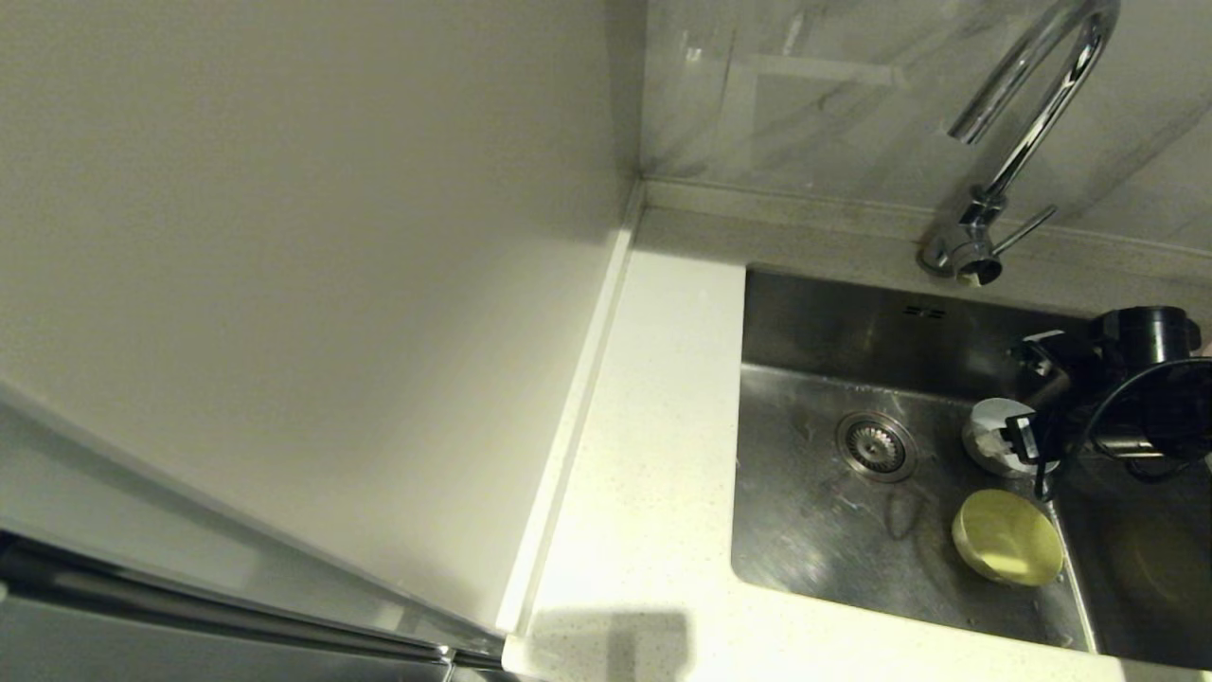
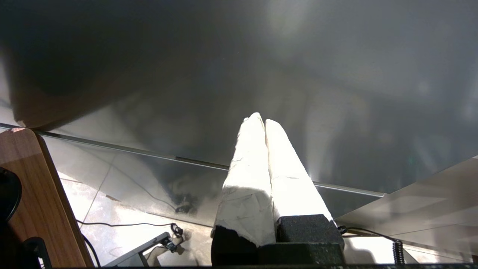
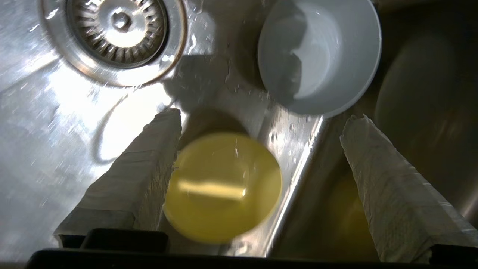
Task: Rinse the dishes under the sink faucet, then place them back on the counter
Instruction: Put a bowl back to the table from the sink
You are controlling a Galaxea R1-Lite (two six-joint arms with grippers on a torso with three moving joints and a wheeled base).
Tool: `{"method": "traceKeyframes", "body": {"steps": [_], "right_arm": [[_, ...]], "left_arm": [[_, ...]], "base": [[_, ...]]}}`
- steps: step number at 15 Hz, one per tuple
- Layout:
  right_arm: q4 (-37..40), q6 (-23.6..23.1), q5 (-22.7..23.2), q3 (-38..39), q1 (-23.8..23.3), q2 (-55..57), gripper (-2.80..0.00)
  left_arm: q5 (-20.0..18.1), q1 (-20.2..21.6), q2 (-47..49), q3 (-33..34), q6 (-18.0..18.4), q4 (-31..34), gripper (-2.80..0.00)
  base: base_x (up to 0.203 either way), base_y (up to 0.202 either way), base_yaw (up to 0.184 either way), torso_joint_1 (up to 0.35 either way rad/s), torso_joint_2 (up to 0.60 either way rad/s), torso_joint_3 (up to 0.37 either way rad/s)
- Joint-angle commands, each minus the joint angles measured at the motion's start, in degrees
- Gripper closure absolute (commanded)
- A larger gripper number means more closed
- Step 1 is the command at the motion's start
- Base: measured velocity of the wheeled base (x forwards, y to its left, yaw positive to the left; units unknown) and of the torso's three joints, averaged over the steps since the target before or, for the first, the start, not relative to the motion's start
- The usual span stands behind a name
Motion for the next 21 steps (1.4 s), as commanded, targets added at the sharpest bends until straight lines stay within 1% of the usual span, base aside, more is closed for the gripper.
{"method": "traceKeyframes", "body": {"steps": [1, 4, 6, 8, 11, 14, 16, 18, 21], "right_arm": [[-1.84, -0.10, -0.80, -2.26, 0.77, 5.54, -2.80], [-6.52, -0.17, -2.91, -5.73, 1.17, 10.10, -2.80], [-9.37, -0.26, -3.36, -8.13, 1.39, 13.02, -2.80], [-10.68, -0.41, -3.52, -10.45, 1.43, 15.75, -2.80], [-11.02, -0.44, -4.93, -13.98, 1.72, 19.27, -2.80], [-10.96, -0.44, -7.75, -19.26, 1.77, 22.78, -2.80], [-11.02, -0.53, -8.09, -21.14, 1.77, 24.25, -2.80], [-11.04, -0.45, -10.20, -22.87, 1.77, 25.33, -2.80], [-11.04, -0.53, -10.75, -23.47, 1.68, 25.73, -2.80]], "left_arm": [[0.00, 0.01, 0.00, 0.18, -0.03, -0.02, 0.00], [0.00, 0.01, 0.00, 0.18, -0.03, -0.02, 0.00], [0.00, 0.01, -0.05, 0.18, -0.03, -0.02, 0.00], [0.00, 0.01, 0.00, 0.18, -0.03, -0.02, 0.00], [0.00, 0.01, 0.00, 0.18, -0.03, -0.02, 0.00], [0.00, 0.01, 0.00, 0.18, -0.03, -0.02, 0.00], [0.00, 0.01, 0.00, 0.18, -0.03, -0.02, 0.00], [0.00, 0.01, 0.00, 0.10, -0.03, -0.02, 0.00], [0.00, 0.01, 0.00, 0.18, -0.03, -0.02, 0.00]], "base": [[0.000, 0.000, 0.000, 0.000, 0.00, 0.000], [0.000, 0.000, 0.000, 0.000, 0.00, 0.000], [0.000, 0.000, 0.000, 0.000, 0.00, 0.000], [0.000, 0.000, 0.000, 0.000, 0.00, 0.000], [0.000, 0.000, 0.000, 0.000, 0.00, 0.000], [0.000, 0.000, 0.000, 0.000, 0.00, 0.000], [0.000, 0.000, 0.000, 0.000, 0.00, 0.000], [0.000, 0.000, 0.000, 0.000, 0.00, 0.000], [0.000, 0.000, 0.000, 0.000, 0.00, 0.000]]}}
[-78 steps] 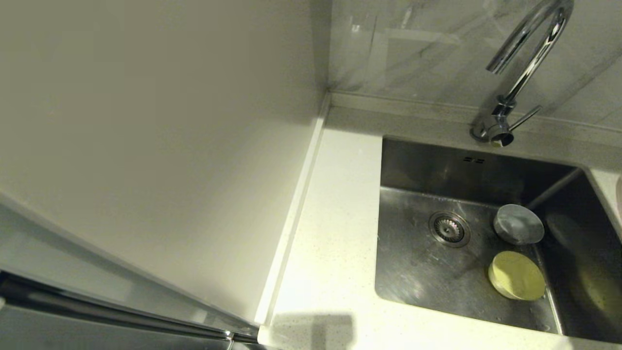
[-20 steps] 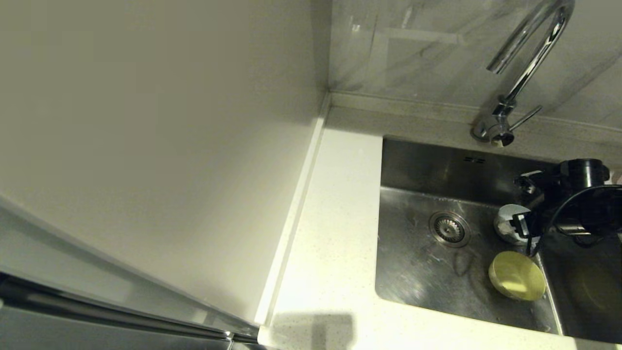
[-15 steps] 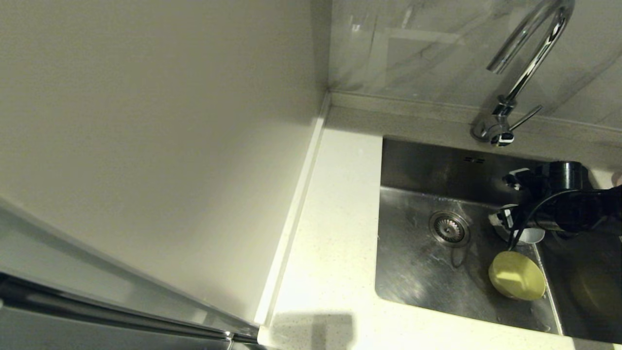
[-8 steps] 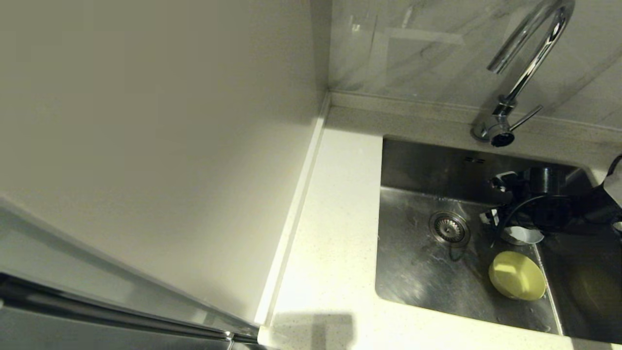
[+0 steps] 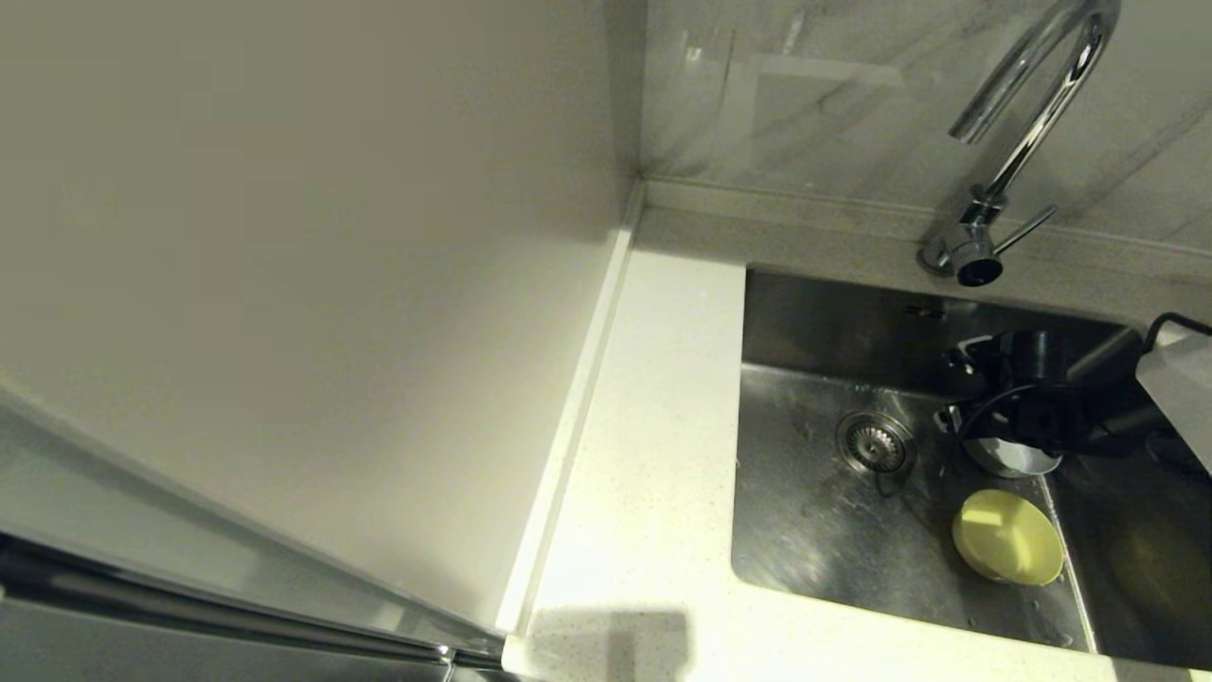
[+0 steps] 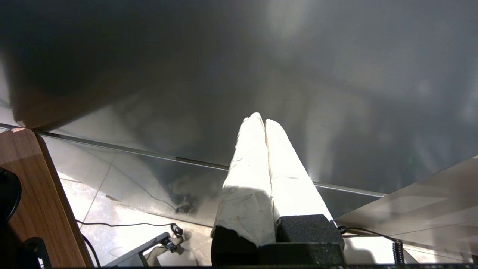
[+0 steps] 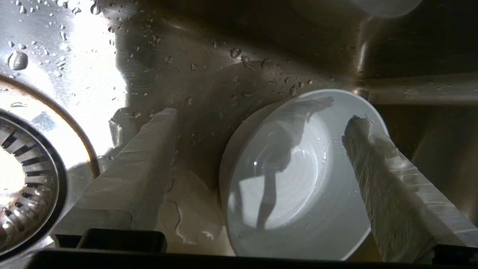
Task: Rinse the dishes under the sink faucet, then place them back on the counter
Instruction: Put a bowl back to the table from the sink
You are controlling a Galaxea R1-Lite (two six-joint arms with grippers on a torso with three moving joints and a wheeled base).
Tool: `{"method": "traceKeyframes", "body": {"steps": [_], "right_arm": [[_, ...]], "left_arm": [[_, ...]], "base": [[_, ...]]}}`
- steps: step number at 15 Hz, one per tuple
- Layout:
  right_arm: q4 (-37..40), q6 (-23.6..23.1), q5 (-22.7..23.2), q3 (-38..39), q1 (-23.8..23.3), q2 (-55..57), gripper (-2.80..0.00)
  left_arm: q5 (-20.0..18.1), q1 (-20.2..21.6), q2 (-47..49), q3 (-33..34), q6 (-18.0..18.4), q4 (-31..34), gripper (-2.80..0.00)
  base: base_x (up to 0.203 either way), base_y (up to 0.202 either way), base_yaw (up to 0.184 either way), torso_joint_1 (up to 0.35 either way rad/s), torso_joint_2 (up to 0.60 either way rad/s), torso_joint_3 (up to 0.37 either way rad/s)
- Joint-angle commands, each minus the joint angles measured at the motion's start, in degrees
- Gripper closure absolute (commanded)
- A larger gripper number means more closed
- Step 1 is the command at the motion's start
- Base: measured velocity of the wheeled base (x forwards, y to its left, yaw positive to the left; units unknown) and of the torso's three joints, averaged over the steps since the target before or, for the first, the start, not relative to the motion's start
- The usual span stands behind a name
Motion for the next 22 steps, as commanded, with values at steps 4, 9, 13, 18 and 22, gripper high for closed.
{"method": "traceKeyframes", "body": {"steps": [4, 9, 13, 18, 22], "right_arm": [[-0.10, -0.08, -1.06, 0.04, -0.11, 0.62, -2.80], [-0.04, 0.36, -1.42, -0.03, -0.28, -0.02, 0.00], [0.05, 0.83, -1.42, 2.28, -0.38, -2.48, 0.00], [0.17, 2.92, -1.24, 9.68, -0.16, -9.70, 0.00], [0.21, 6.13, -0.61, 18.43, -0.11, -18.62, 0.00]], "left_arm": [[0.00, 0.01, 0.00, 0.18, -0.03, -0.02, 0.00], [0.00, 0.01, 0.00, 0.18, -0.03, -0.02, 0.00], [0.00, 0.01, 0.00, 0.18, -0.03, -0.02, 0.00], [0.00, 0.01, 0.00, 0.18, -0.03, -0.02, 0.00], [0.00, 0.01, 0.00, 0.18, -0.03, -0.02, 0.00]], "base": [[0.000, 0.000, 0.000, 0.000, 0.00, 0.000], [0.000, 0.000, 0.000, 0.000, 0.00, 0.000], [0.000, 0.000, 0.000, 0.000, 0.00, 0.000], [0.000, 0.000, 0.000, 0.000, 0.00, 0.000], [0.000, 0.000, 0.000, 0.000, 0.00, 0.000]]}}
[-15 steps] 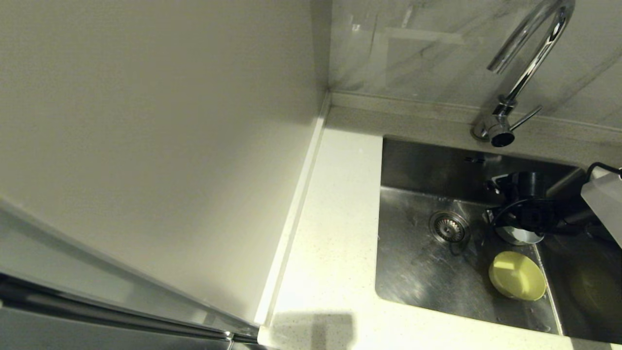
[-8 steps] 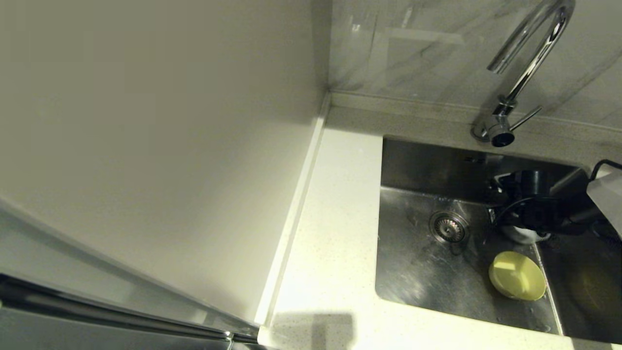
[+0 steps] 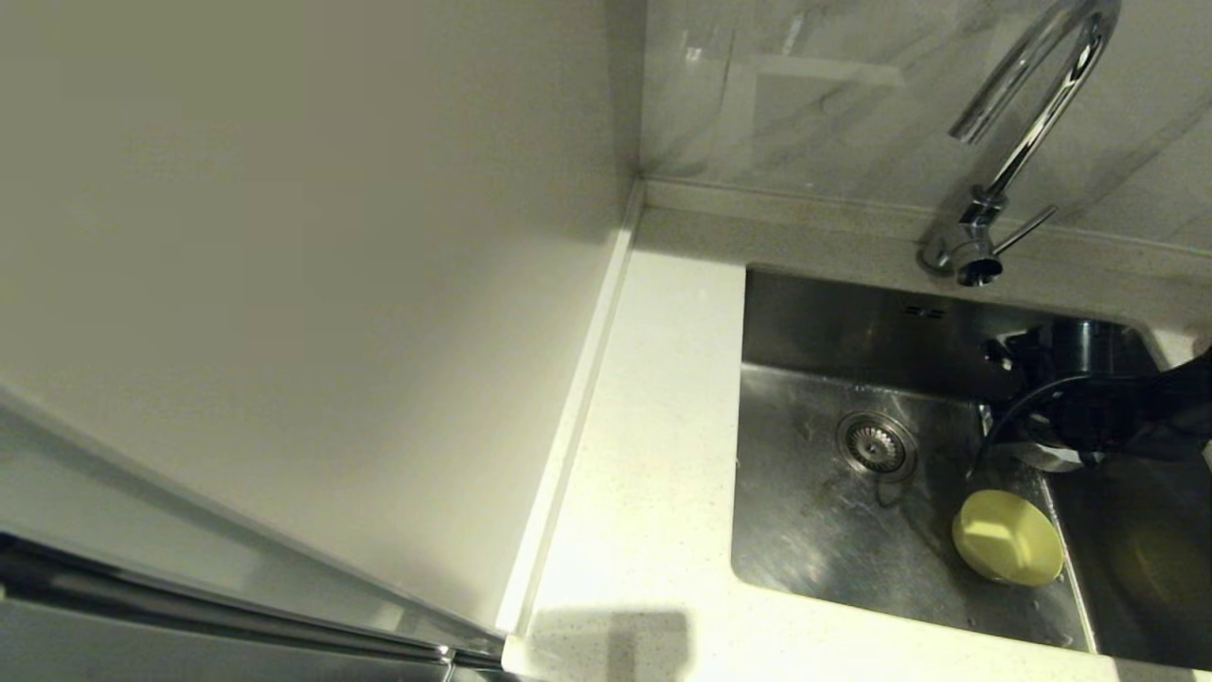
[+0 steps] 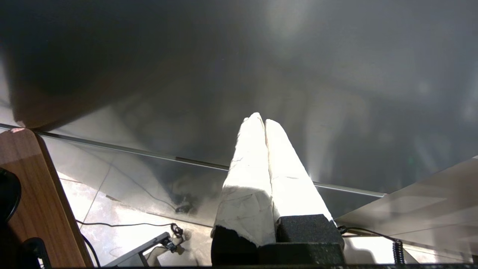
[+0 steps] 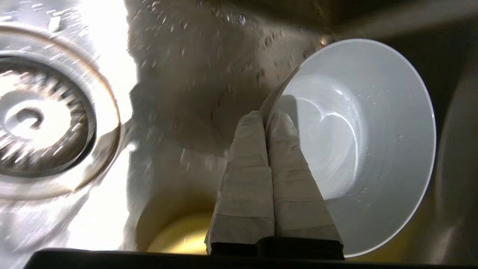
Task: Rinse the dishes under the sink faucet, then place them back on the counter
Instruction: Put a bowl back to the table from the sink
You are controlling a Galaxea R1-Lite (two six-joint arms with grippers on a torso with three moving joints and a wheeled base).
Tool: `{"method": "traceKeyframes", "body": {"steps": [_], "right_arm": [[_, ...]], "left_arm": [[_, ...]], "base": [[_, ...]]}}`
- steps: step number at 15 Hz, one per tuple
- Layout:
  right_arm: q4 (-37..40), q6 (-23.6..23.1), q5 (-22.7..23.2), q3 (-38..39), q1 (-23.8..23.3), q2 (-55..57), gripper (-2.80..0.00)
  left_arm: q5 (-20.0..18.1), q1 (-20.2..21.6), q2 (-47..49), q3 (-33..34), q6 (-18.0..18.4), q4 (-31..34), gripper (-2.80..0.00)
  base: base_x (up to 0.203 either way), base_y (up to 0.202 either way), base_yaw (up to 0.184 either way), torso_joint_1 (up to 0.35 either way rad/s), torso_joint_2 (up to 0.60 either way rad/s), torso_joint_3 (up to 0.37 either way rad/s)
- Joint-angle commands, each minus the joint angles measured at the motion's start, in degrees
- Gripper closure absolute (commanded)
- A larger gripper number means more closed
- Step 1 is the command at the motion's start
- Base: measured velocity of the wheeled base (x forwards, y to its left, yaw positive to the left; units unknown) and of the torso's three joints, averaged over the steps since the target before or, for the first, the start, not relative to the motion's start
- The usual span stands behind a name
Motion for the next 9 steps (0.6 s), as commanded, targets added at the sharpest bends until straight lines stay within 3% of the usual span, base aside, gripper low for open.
{"method": "traceKeyframes", "body": {"steps": [1, 6, 7, 9], "right_arm": [[-0.15, 0.91, 1.09, 6.61, 0.03, -8.41, 0.00], [-0.15, 5.79, 4.72, 24.67, 4.15, -27.46, 0.00], [-0.08, 7.06, 6.81, 27.79, 5.52, -31.19, 0.00], [2.80, 10.50, 16.27, 30.96, 8.76, -37.62, 0.00]], "left_arm": [[0.00, 0.01, 0.00, 0.09, -0.02, -0.04, 0.00], [0.00, 0.01, 0.00, 0.18, -0.02, -0.04, 0.00], [0.00, 0.01, 0.00, 0.15, -0.02, -0.04, 0.00], [0.00, 0.01, 0.00, 0.18, -0.02, -0.04, 0.00]], "base": [[0.000, 0.000, 0.000, 0.000, 0.00, 0.000], [0.000, 0.000, 0.000, 0.000, 0.00, 0.000], [0.000, 0.000, 0.000, 0.000, 0.00, 0.000], [0.000, 0.000, 0.000, 0.000, 0.00, 0.000]]}}
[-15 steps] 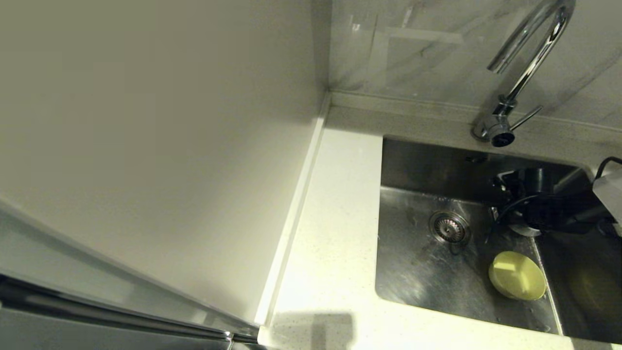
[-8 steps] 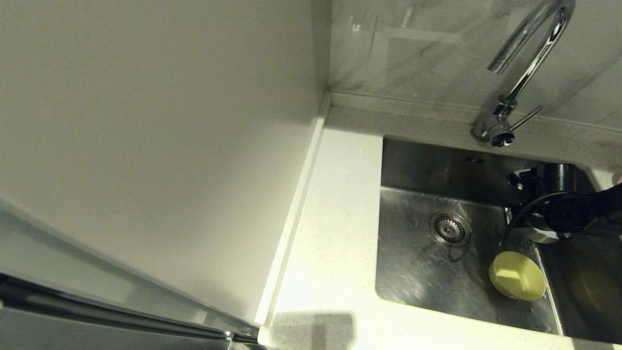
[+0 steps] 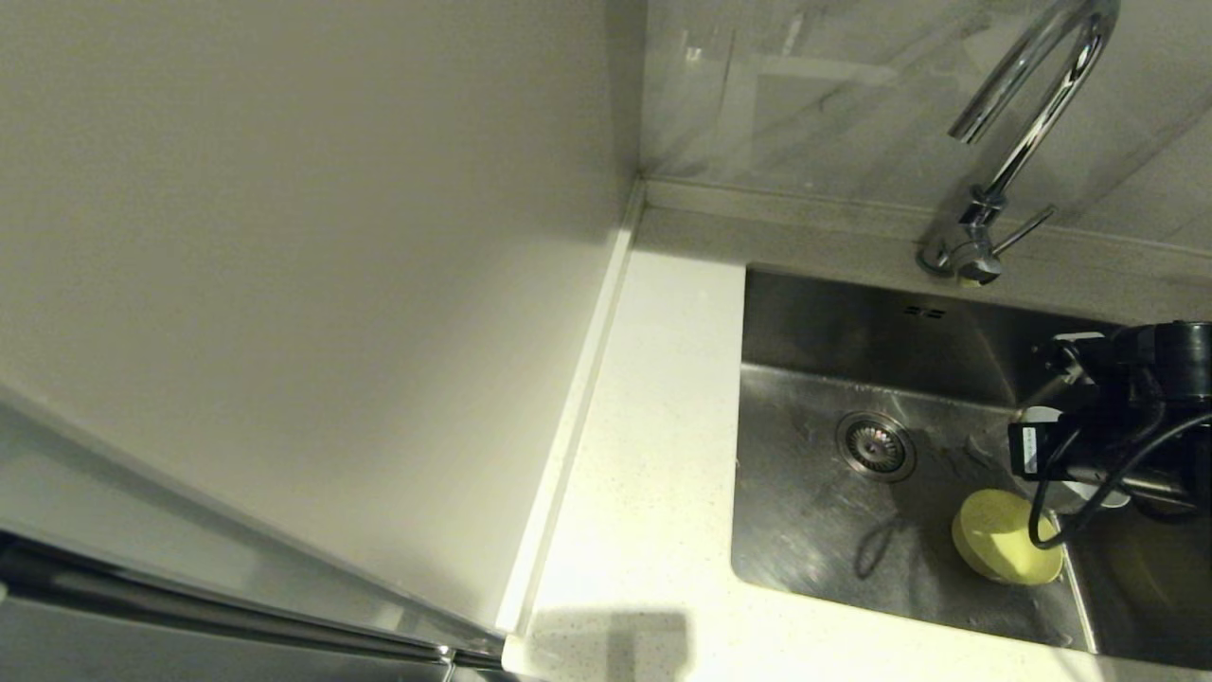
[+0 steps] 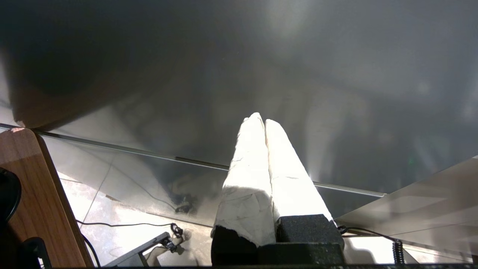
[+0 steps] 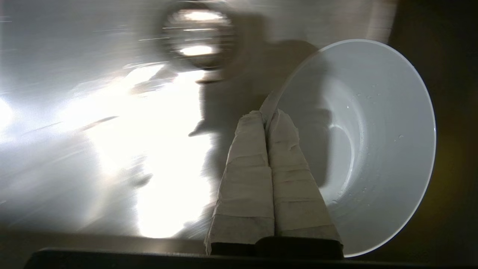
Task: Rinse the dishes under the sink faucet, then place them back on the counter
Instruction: Put a bowl back to the table from the sink
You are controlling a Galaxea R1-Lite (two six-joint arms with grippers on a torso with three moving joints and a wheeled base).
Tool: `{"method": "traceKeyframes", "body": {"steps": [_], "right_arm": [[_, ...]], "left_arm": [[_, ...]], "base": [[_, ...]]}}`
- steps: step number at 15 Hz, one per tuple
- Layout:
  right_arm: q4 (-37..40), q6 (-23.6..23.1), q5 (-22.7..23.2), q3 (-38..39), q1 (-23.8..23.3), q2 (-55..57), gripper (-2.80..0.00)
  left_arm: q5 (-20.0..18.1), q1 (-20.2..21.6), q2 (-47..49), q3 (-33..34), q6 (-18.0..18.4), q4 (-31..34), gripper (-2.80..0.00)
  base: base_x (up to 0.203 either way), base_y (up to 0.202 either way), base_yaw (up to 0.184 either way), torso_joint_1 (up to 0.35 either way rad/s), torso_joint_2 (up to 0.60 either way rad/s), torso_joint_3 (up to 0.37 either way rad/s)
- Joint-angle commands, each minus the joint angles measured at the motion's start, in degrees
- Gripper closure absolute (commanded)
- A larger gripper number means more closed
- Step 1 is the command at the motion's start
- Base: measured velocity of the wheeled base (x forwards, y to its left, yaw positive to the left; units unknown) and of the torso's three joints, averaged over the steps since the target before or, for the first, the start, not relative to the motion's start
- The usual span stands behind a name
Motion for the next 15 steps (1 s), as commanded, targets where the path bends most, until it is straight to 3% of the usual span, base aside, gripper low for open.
{"method": "traceKeyframes", "body": {"steps": [1, 3, 5, 8, 11, 12, 14, 15], "right_arm": [[7.67, 7.19, 8.40, 1.77, 5.55, -10.54, 0.00], [18.55, 19.41, 10.83, -5.81, 9.45, -11.47, 0.00], [31.66, 33.62, 17.16, -20.20, 11.36, -11.27, 0.00], [46.82, 60.00, 32.72, -43.30, 12.56, -8.93, 0.00], [53.31, 92.58, 53.22, -60.45, 11.21, -3.90, 0.00], [53.77, 97.98, 57.85, -62.46, 10.43, -2.53, 0.00], [53.15, 98.98, 58.87, -59.53, 9.28, -1.79, 0.00], [52.69, 98.71, 59.01, -54.52, 8.65, -1.39, 0.00]], "left_arm": [[0.00, 0.01, 0.00, 0.18, -0.03, -0.02, 0.00], [0.00, 0.01, 0.00, 0.18, -0.03, -0.02, 0.00], [0.00, 0.01, 0.00, 0.18, -0.03, -0.02, 0.00], [0.00, 0.01, 0.00, 0.18, -0.03, -0.02, 0.00], [0.00, 0.01, 0.00, 0.18, -0.03, -0.02, 0.00], [0.00, 0.01, 0.00, 0.18, -0.03, -0.02, 0.00], [0.00, 0.01, 0.00, 0.18, -0.03, -0.02, 0.00], [0.00, 0.01, 0.00, 0.18, -0.03, -0.02, 0.00]], "base": [[0.000, 0.000, 0.000, 0.000, 0.00, 0.000], [0.000, 0.000, 0.000, 0.000, 0.00, 0.000], [0.000, 0.000, 0.000, 0.000, 0.00, 0.000], [0.000, 0.000, 0.000, 0.000, 0.00, 0.000], [0.000, 0.000, 0.000, 0.000, 0.00, 0.000], [0.000, 0.000, 0.000, 0.000, 0.00, 0.000], [0.000, 0.000, 0.000, 0.000, 0.00, 0.000], [0.000, 0.000, 0.000, 0.000, 0.00, 0.000]]}}
